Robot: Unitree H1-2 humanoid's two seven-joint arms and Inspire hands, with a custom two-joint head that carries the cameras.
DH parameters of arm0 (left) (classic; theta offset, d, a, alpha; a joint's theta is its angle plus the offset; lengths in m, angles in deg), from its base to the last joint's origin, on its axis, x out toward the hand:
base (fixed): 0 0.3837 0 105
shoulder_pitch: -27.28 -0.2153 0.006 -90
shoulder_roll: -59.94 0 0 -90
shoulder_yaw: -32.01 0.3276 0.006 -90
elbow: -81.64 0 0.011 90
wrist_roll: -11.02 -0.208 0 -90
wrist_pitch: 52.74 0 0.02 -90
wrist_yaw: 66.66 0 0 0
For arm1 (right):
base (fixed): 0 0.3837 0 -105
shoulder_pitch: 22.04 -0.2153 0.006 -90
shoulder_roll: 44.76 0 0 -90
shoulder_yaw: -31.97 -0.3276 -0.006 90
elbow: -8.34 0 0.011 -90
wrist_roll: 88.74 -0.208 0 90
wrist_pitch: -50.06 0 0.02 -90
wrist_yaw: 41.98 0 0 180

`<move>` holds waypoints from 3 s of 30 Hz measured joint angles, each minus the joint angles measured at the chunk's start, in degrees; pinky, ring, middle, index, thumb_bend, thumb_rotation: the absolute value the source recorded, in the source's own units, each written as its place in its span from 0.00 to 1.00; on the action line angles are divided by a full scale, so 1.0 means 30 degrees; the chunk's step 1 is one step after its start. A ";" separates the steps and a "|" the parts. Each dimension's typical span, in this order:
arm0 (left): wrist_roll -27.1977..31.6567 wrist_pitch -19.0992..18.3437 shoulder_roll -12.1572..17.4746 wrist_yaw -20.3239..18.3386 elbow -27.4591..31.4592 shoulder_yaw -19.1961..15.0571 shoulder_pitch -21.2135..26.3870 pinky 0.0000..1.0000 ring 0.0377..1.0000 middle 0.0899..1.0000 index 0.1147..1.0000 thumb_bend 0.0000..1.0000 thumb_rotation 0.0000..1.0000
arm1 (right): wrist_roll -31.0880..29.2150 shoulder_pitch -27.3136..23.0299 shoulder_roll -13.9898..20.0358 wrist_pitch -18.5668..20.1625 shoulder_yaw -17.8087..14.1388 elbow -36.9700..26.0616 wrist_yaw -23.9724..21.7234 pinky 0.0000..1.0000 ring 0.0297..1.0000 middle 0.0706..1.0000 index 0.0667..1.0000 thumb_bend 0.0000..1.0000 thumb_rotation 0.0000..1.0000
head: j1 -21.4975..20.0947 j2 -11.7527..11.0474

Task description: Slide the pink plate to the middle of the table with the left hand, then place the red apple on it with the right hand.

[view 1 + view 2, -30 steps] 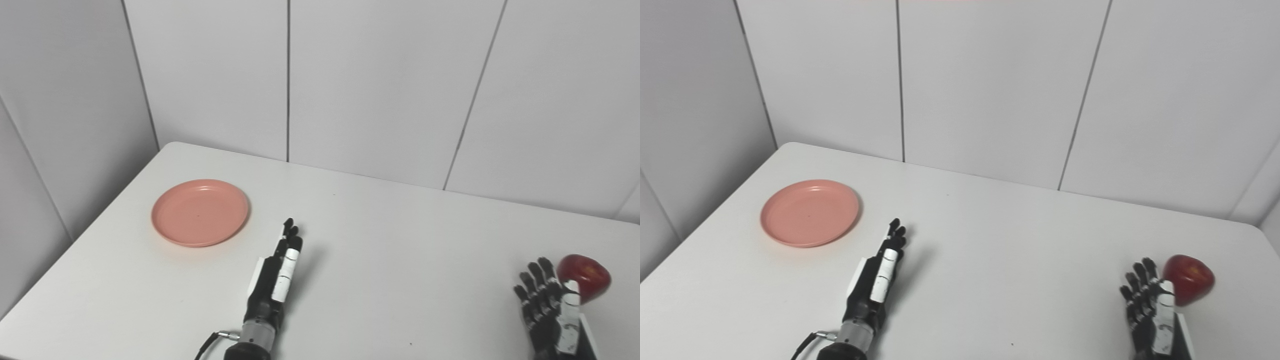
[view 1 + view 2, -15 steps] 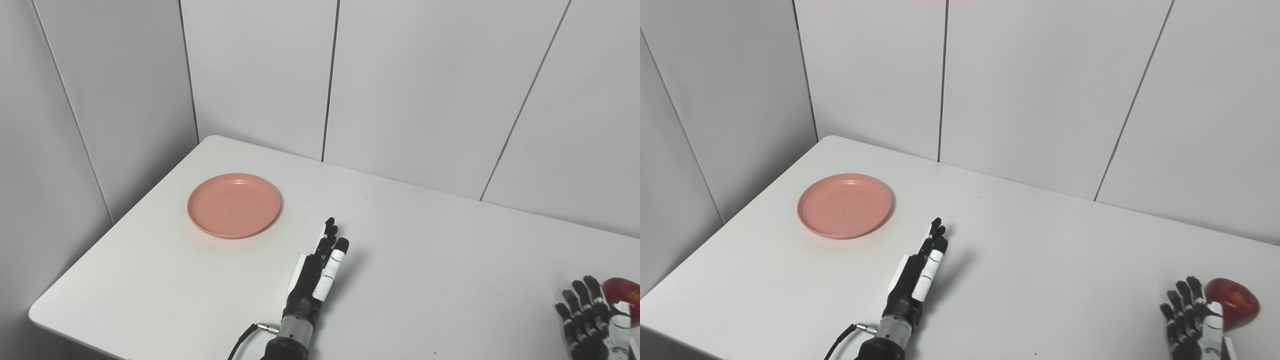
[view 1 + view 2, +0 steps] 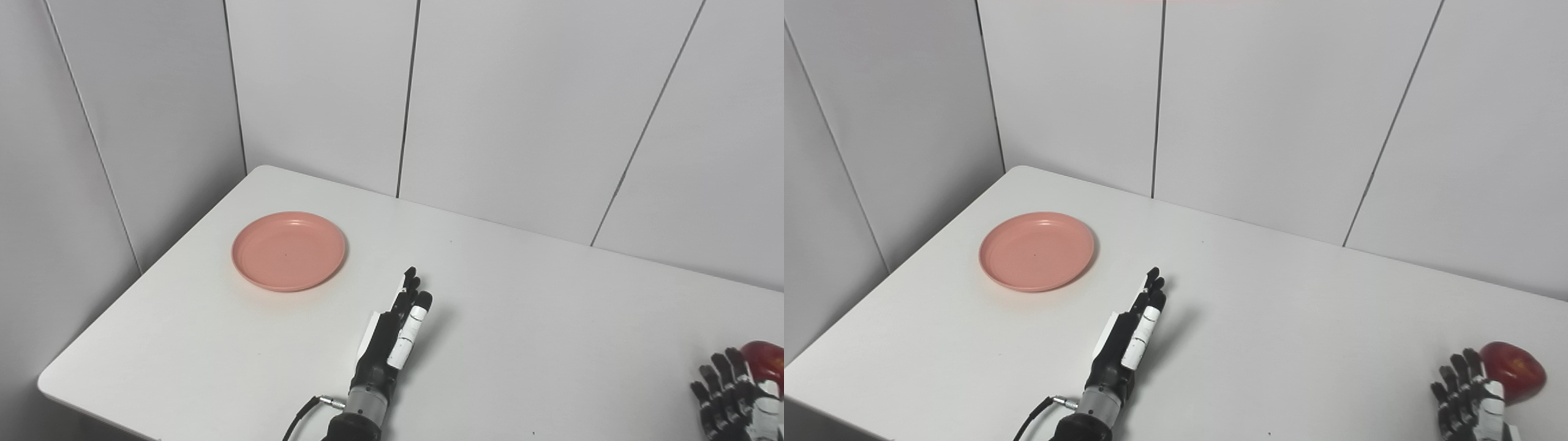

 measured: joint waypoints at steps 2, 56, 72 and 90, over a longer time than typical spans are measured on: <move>0.0074 0.0111 0.0035 -0.0069 0.0015 0.0001 -0.0003 1.00 1.00 1.00 1.00 0.83 1.00 | 0.0023 0.0078 -0.0142 0.0059 0.0034 -0.0158 0.0191 1.00 1.00 1.00 1.00 0.81 1.00 | -0.0263 0.0058; 0.4852 -0.1643 0.9426 -0.1663 -0.5134 -0.7687 1.0814 0.77 0.84 0.87 0.85 1.00 0.97 | 0.0229 0.0114 -0.0546 0.0401 0.0665 -0.0540 0.0526 1.00 1.00 1.00 1.00 0.67 1.00 | -0.0264 -0.0674; 0.4998 0.0716 1.1417 -0.1483 -1.1022 -0.8706 1.1515 0.85 0.87 0.91 0.86 0.96 0.97 | 0.0479 -0.0239 -0.0540 0.0382 0.0631 -0.0033 0.0491 1.00 1.00 1.00 1.00 0.70 1.00 | -0.0176 -0.0733; 0.5923 0.1949 1.1784 -0.1441 -1.4615 -0.9502 1.0637 0.85 0.85 0.91 0.89 0.90 0.98 | 0.0410 -0.0088 -0.0473 0.0395 0.0572 -0.0255 0.0471 0.99 0.98 0.99 0.99 0.69 1.00 | -0.0147 -0.0352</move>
